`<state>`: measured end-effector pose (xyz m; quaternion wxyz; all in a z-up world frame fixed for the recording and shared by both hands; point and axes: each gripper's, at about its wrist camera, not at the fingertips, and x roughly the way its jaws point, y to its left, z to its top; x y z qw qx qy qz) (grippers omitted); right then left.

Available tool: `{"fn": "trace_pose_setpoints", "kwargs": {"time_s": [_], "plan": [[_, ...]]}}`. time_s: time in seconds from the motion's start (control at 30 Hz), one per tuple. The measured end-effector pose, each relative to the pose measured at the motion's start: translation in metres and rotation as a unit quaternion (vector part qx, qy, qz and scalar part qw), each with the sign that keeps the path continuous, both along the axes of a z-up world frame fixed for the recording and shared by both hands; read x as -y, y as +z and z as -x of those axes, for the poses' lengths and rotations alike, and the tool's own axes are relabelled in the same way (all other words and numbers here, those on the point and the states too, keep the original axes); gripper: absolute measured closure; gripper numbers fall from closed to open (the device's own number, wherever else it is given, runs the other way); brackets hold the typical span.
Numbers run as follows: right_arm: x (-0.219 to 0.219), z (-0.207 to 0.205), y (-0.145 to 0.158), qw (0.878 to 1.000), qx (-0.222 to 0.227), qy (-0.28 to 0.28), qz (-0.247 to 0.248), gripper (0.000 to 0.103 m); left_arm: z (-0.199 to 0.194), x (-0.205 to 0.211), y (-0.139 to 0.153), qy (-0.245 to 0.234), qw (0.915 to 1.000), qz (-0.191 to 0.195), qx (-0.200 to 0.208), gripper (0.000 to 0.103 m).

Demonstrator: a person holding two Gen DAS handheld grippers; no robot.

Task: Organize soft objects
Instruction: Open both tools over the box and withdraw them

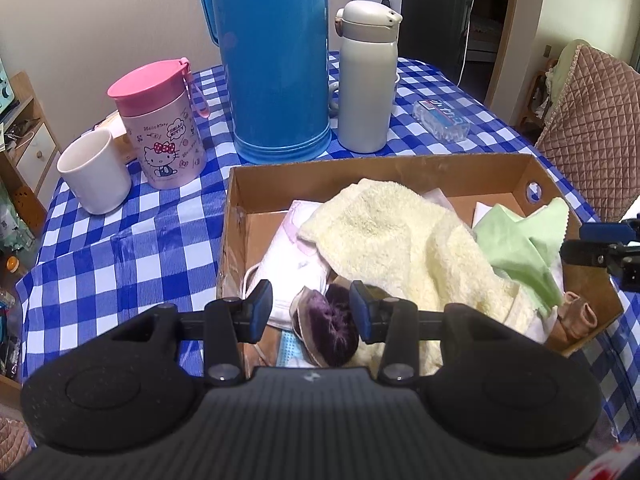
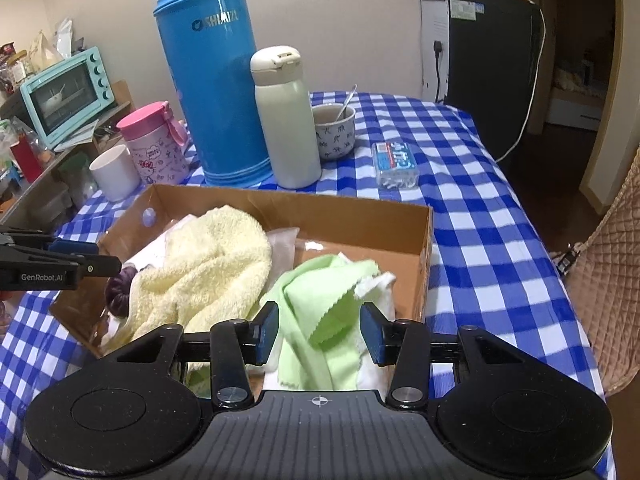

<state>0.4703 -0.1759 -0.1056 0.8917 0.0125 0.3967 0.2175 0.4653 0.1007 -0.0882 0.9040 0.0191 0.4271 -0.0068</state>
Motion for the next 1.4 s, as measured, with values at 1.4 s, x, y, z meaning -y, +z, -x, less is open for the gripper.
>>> {"fn": "trace_pose_setpoints", "kwargs": {"time_s": [1.4], "plan": [[0.031, 0.146, 0.093, 0.999, 0.008, -0.004, -0.048, 0.038, 0.160, 0.040, 0.107, 0.021, 0.9978, 0.028, 0.056, 0.050]]}}
